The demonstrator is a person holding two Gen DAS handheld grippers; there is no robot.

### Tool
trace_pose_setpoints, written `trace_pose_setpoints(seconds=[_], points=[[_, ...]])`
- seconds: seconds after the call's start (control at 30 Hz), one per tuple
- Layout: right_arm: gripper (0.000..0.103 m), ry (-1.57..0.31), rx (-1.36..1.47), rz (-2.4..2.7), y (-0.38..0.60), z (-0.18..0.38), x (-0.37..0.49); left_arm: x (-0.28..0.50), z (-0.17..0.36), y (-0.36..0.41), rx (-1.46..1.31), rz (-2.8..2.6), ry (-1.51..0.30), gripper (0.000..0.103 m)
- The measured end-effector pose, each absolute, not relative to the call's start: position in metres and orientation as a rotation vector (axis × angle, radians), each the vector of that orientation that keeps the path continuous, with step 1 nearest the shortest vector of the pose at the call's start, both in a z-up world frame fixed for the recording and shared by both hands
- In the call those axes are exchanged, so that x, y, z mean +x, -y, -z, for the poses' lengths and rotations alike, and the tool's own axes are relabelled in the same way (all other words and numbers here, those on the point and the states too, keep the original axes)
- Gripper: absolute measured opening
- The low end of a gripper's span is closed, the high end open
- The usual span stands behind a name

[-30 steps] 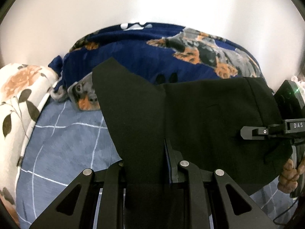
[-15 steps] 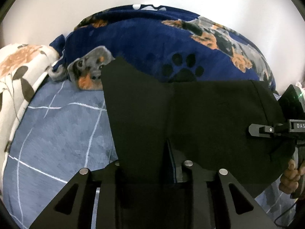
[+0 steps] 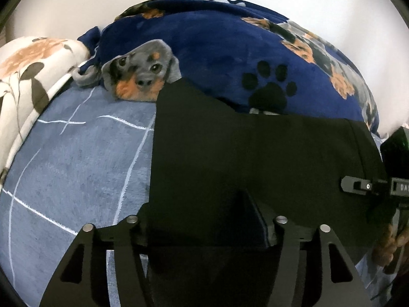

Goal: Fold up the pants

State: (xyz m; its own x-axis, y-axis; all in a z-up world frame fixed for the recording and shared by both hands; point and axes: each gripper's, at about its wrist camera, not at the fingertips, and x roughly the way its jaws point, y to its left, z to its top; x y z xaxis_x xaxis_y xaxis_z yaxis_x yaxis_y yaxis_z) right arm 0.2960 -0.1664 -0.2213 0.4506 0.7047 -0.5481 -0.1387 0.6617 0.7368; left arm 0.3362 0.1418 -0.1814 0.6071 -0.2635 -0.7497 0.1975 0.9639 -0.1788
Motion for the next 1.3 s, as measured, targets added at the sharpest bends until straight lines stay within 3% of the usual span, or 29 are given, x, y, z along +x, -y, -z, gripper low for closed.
trace_pose_setpoints(seconds=[0.2,0.63,1.23,1.3], points=[[0.024,-0.949,0.639,-0.555,0.159,0.218,0.296,0.334,0.183,-0.144,-0.079,0.226,-0.868,0.072],[0.027,-0.906,0.544,-0.492,0.143,0.21,0.298,0.333,0.184,-0.146,-0.07,0.187,-0.859,0.078],[0.039,-0.842,0.449,-0.399,0.135,0.203,0.287,0.336,0.185,-0.147,-0.074,0.155,-0.865,0.085],[0.045,-0.831,0.421,-0.374,0.132,0.2,0.285,0.336,0.186,-0.147,-0.073,0.148,-0.864,0.086]])
